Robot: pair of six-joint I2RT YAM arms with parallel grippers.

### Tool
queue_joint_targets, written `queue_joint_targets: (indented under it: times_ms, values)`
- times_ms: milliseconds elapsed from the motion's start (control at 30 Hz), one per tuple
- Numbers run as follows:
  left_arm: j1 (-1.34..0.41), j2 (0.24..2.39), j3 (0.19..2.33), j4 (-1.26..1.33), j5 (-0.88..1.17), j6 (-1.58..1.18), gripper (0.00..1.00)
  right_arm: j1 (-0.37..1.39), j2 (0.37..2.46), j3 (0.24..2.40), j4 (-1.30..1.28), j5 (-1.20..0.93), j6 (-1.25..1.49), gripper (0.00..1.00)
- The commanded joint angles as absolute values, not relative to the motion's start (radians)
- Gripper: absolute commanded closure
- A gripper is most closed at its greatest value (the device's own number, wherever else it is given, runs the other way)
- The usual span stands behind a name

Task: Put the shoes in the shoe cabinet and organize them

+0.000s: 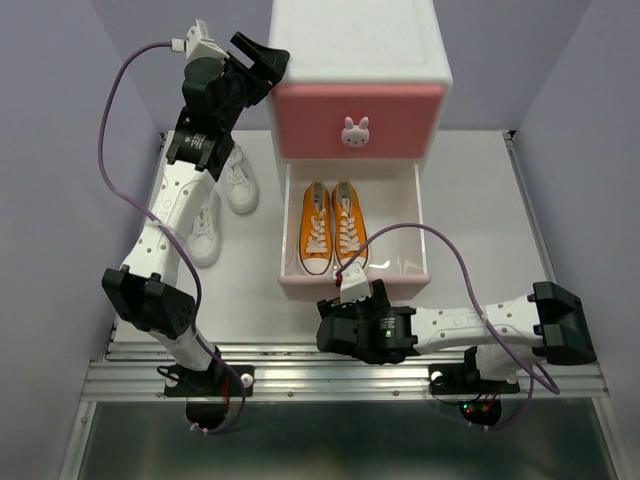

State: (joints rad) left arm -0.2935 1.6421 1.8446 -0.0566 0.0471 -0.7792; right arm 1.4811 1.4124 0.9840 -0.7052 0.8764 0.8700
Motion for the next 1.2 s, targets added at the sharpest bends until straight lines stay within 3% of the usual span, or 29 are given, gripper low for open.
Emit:
queue_joint_targets:
  times_ms: [0,67,133,200,233,300,333,433,733,1167]
  values:
    - [-0.285,1.723,1.733,-0.457,0.064,-0.646,0.13,1.456,1.453,0.96,-0.612,0.95,0.943,0.0]
    - [-0.285,1.721,1.733,-0.456,0.064,-0.647,0.13,1.456,1.459,0.96,-0.609,0.942,0.959,0.04]
    - [-0.285,1.717,1.733,-0.457,0.063,-0.649,0.13,1.456,1.466,0.972,-0.63,0.948,0.986,0.16]
    - [-0.284,1.715,1.733,-0.459,0.061,-0.649,0.13,1.456,1.47,0.98,-0.65,0.972,1.008,0.31]
    - [-0.285,1.713,1.733,-0.462,0.061,-0.649,0.13,1.456,1.474,0.985,-0.655,0.979,1.014,0.45]
    - [-0.284,1.715,1.733,-0.463,0.063,-0.649,0.14,1.456,1.483,0.992,-0.658,0.996,1.009,0.53]
    - [-0.284,1.715,1.733,-0.463,0.064,-0.65,0.14,1.456,1.489,1.008,-0.658,0.999,0.994,0.63]
    - [-0.285,1.715,1.733,-0.463,0.063,-0.653,0.14,1.456,1.503,1.052,-0.658,1.011,0.959,0.79]
    - [-0.284,1.721,1.74,-0.466,0.072,-0.657,0.14,1.318,1.465,1.14,-0.626,1.028,0.87,0.79]
    - [-0.285,1.749,1.752,-0.453,0.084,-0.661,0.14,1.005,1.479,1.218,-0.215,0.803,0.473,0.77]
